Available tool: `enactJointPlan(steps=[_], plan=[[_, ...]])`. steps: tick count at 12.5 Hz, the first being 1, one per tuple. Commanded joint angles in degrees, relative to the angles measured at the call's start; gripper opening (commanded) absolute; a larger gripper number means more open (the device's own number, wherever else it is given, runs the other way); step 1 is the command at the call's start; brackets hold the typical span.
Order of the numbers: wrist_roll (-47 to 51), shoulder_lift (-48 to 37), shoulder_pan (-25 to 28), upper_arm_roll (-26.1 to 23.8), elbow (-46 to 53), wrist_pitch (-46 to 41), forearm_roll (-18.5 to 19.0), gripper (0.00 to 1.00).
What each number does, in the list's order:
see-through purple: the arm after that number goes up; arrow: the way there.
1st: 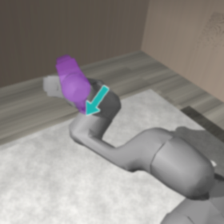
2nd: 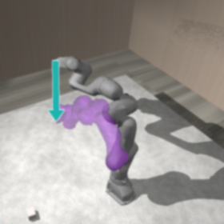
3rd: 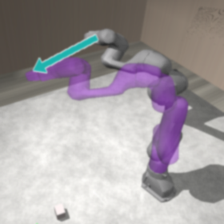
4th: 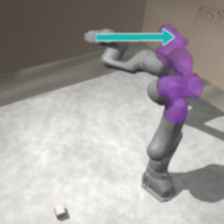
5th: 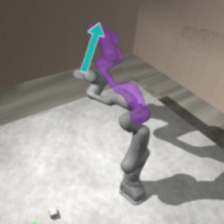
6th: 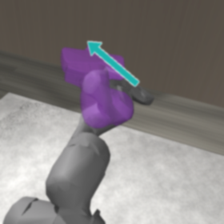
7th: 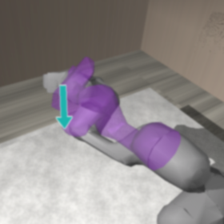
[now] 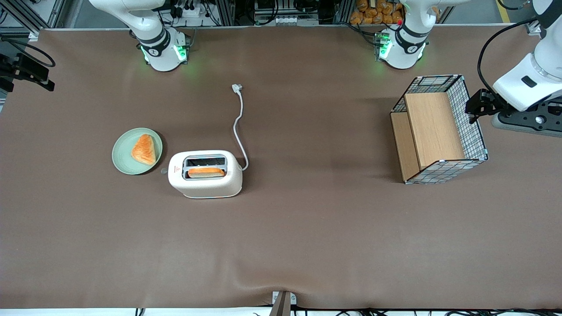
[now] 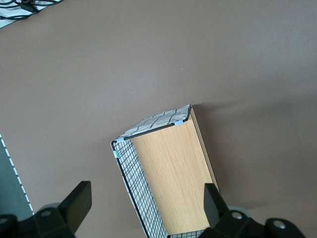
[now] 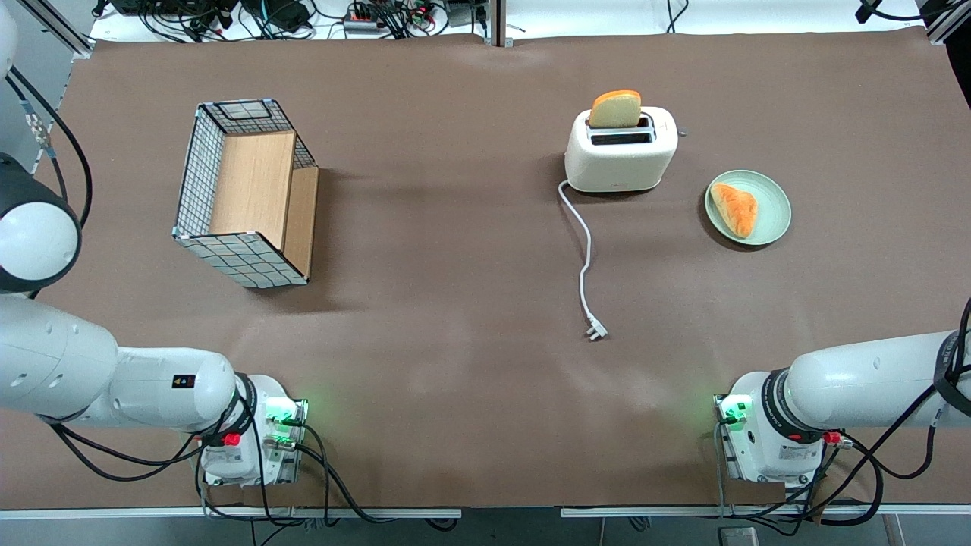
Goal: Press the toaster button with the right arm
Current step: 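Move the right gripper out over the table toward the green plate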
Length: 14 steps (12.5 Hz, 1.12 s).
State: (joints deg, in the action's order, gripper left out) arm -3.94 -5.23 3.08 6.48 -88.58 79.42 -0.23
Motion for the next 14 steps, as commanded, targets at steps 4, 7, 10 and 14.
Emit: enactJointPlan(steps=[4,7,10,14], plan=[[-0.99,4.43,0.87,-0.07,0.69,0.83,-3.11,1.00],[-0.90,4.70,1.76,-0.07,-0.19,1.96,-3.11,1.00],[-0.99,4.52,1.58,-0.07,-2.55,1.62,-5.39,1.00],[-0.99,4.61,0.09,0.11,-3.79,2.05,-5.39,1.00]])
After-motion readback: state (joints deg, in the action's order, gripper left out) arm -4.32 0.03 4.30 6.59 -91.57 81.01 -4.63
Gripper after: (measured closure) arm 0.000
